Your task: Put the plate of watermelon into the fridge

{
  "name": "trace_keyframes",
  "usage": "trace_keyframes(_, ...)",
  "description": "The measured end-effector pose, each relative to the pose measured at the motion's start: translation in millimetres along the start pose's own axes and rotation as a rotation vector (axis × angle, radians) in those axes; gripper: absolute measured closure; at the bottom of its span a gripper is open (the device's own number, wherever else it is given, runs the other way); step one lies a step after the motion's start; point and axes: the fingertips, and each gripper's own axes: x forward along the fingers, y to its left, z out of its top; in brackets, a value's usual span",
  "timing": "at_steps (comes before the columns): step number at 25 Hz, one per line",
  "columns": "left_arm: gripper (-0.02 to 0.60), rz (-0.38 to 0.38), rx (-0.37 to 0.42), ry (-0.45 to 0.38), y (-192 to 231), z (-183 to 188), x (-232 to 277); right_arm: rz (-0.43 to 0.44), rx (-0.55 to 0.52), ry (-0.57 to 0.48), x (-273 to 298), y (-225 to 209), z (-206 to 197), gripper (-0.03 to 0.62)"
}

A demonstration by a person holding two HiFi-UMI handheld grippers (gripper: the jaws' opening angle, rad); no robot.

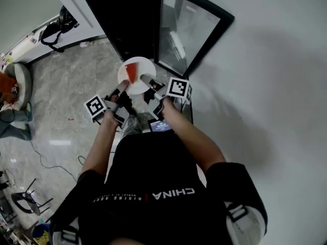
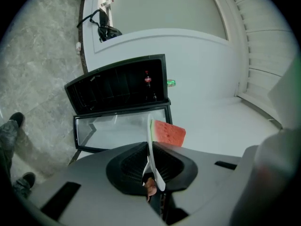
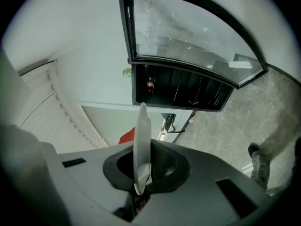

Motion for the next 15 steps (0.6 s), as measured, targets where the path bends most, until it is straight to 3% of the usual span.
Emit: trace_keyframes(15,0.540,-0.030,0.073,0.160,53,-5,12,0.065,-0.044,-0.176,-3,-57,0,0.574)
